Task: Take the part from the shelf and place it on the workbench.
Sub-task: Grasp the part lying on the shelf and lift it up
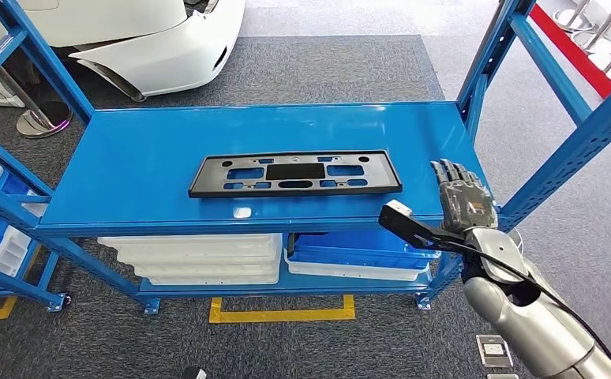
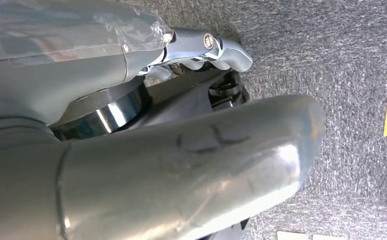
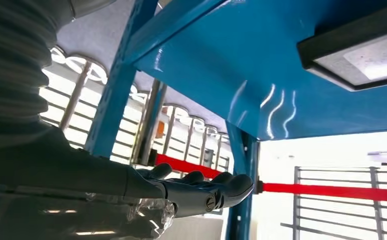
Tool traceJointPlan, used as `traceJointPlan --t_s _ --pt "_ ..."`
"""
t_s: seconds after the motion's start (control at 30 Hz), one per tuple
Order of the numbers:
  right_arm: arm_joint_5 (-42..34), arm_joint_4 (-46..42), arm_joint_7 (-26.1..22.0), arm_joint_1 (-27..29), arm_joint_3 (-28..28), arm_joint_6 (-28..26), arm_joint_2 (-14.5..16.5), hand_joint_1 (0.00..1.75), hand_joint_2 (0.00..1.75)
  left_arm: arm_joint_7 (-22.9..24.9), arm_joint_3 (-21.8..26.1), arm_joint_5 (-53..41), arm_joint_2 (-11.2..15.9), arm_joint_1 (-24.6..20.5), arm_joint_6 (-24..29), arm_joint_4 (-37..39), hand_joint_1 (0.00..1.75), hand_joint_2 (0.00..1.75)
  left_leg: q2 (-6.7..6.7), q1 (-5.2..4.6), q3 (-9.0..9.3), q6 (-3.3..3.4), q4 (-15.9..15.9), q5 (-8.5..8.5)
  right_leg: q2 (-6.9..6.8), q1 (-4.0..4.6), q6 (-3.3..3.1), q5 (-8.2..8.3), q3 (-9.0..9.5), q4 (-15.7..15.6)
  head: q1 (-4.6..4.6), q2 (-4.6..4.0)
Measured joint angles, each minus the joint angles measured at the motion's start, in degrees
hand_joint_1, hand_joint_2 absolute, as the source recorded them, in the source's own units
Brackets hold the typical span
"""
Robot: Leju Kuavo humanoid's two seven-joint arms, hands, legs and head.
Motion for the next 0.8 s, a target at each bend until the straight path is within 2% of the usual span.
traceJointPlan --t_s 0.17,0.37,0.53,0.8 --pt "0.5 4.7 -5.4 -4.2 3.4 -1.2 0.0 0.00 1.75 0.3 0.0 -0.7 0.0 -0.6 -0.2 0.0 0.00 0.00 -0.03 0.00 -0.03 0.00 0.0 0.00 -0.03 0.01 0.00 0.00 -0.01 0.0 -0.02 0.00" --pt "0.1 10.5 -9.5 -7.5 7.3 -4.5 0.7 0.00 1.75 0.3 0.0 -1.2 0.0 -1.0 -0.2 0.0 0.00 0.00 -0.05 0.00 -0.07 0.00 0.0 0.00 -0.06 0.01 0.00 0.00 -0.02 0.0 0.01 0.00" --pt "-2.2 15.8 -13.2 -9.5 10.0 -8.4 2.8 0.00 1.75 0.4 0.0 -1.7 0.0 -1.7 0.4 0.0 0.00 0.00 -0.06 0.01 -0.07 0.00 0.0 0.00 -0.08 0.03 0.00 0.00 -0.02 0.0 0.01 0.00" --pt "-4.2 23.1 -15.4 -12.0 13.1 -11.3 6.5 0.00 1.75 0.9 0.0 -2.2 -0.2 -2.6 1.4 0.0 0.00 0.00 -0.07 0.01 -0.07 0.00 0.0 0.01 -0.07 0.03 0.00 0.00 -0.03 0.0 0.01 0.00"
